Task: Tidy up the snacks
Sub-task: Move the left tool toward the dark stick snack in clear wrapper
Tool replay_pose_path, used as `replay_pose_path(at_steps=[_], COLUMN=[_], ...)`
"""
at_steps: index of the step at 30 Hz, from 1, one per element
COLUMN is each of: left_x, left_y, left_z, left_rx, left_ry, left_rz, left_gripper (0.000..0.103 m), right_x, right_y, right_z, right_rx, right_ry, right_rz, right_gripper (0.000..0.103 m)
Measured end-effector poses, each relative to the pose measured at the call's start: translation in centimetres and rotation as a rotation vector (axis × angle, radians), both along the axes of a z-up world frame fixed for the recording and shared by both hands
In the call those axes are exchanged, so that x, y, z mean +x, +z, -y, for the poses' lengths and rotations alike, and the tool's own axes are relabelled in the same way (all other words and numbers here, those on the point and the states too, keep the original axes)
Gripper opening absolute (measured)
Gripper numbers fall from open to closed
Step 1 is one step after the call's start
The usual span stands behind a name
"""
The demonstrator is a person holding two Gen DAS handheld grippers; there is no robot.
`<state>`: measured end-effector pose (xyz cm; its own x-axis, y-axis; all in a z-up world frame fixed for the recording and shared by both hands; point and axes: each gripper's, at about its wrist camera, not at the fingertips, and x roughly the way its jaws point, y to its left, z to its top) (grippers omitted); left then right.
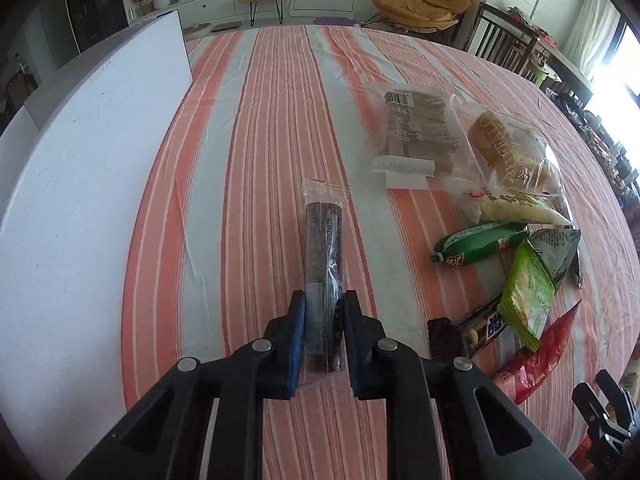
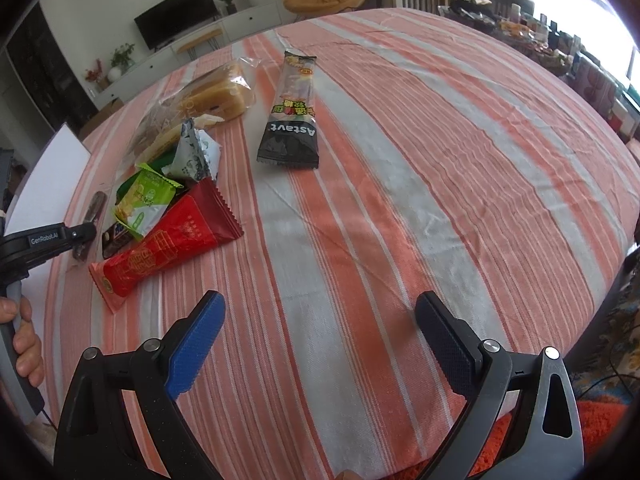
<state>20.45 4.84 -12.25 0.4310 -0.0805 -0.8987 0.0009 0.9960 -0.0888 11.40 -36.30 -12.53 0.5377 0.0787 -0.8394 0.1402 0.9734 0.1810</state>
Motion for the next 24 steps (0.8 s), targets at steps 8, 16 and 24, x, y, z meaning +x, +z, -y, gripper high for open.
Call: replay_pose_path(at_steps=[8,16,24], left_x=[-6.2,-7.6,-3.8], left_y=[0.0,-0.1,-0.4], left_z=[3.3,7.4,2.5], left_rx=[-0.022,-0.129,-0.097], left_ry=[-0.196,-0.165,-0.039], left_rz=[0.003,0.044,0.111], left_gripper=[0.017,0.018,0.019], right_x=[0.1,0.0,0.0], right_y=[0.0,0.0,0.1], right_z=[-0.1,-0.1,0.4], right_rx=[-0.007,-0.004,0.029], right_ry=[-0.001,0.000,-0.009], right_rz=[-0.002,-0.001,0.012], right_gripper=[0.098,0.098,0.098])
